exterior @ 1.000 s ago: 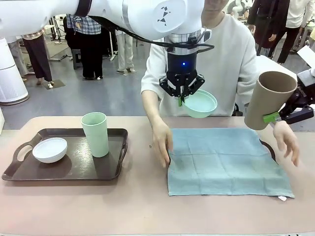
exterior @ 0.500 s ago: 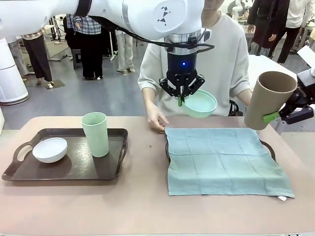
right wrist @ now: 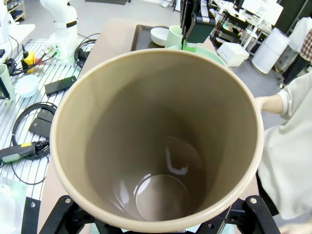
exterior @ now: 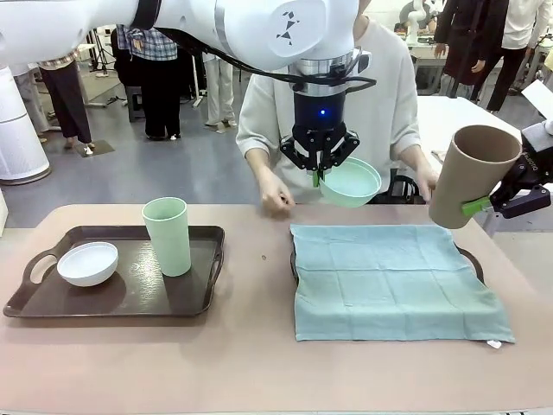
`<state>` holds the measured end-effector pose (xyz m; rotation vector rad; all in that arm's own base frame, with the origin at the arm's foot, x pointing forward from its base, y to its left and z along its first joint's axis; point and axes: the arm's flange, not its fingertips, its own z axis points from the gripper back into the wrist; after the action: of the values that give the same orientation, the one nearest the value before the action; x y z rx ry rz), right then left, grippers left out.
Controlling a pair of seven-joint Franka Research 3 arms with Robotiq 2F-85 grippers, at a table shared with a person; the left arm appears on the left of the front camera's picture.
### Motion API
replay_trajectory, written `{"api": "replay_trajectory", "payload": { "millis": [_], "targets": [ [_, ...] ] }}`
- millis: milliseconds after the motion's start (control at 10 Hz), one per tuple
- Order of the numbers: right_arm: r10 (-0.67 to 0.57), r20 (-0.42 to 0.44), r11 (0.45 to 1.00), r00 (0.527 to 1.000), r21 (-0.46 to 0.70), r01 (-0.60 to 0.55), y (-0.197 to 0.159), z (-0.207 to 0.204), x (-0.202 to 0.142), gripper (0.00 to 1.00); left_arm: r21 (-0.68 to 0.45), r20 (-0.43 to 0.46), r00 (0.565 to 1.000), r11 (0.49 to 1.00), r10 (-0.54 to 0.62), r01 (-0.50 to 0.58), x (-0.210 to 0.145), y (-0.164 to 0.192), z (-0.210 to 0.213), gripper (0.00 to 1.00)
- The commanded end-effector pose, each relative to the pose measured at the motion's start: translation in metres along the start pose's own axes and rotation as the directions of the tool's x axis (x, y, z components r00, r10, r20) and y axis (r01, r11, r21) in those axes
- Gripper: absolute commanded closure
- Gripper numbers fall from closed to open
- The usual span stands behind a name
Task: Set up a tray with a mat and arrange the tableware.
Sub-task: Place the Picnic Bowl and Reusable plastic cup back onto the Handle tray in front of the human's position.
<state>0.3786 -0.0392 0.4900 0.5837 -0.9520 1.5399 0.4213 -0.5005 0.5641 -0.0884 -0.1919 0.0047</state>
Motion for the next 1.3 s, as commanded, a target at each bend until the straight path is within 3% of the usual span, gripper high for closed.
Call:
{"api": "replay_trajectory", "payload": {
  "millis": [0,100,200,700,1000,1100,1200],
  "targets": [
    [-0.001,-0.001,1.000,1.000,0.003,0.001,-0.003,0.000,0.000,0.78,0.001,-0.004,1.000,1.000,-0.012,0.012,0.001,0.000,0.003,1.00],
    [-0.001,-0.001,1.000,1.000,0.003,0.001,-0.003,0.000,0.000,0.78,0.001,-0.004,1.000,1.000,-0.012,0.012,0.001,0.000,0.003,1.00],
    [0.000,0.000,1.000,1.000,0.000,0.000,0.000,0.000,0.000,0.18,0.000,0.000,1.000,1.000,0.000,0.000,0.000,0.000,0.000,0.96],
    [-0.008,0.105,0.988,0.994,0.151,-0.008,-0.049,-0.046,-0.089,0.18,-0.121,-0.105,0.992,0.991,-0.066,0.053,0.020,0.011,-0.093,0.96],
    [-0.043,0.102,0.985,0.994,0.173,0.025,-0.063,-0.068,-0.119,0.18,-0.076,-0.178,0.982,0.996,-0.060,0.047,0.021,0.012,-0.130,0.96],
    [-0.129,0.002,0.989,0.992,0.078,0.129,-0.066,-0.062,-0.110,0.18,-0.057,-0.187,0.981,0.998,-0.050,0.040,0.016,0.013,-0.115,0.96],
    [-0.050,0.070,0.982,0.996,0.184,0.036,-0.053,-0.072,-0.121,0.18,-0.081,-0.155,0.987,0.996,-0.047,0.035,0.026,0.006,-0.130,0.96]
  ]
}}
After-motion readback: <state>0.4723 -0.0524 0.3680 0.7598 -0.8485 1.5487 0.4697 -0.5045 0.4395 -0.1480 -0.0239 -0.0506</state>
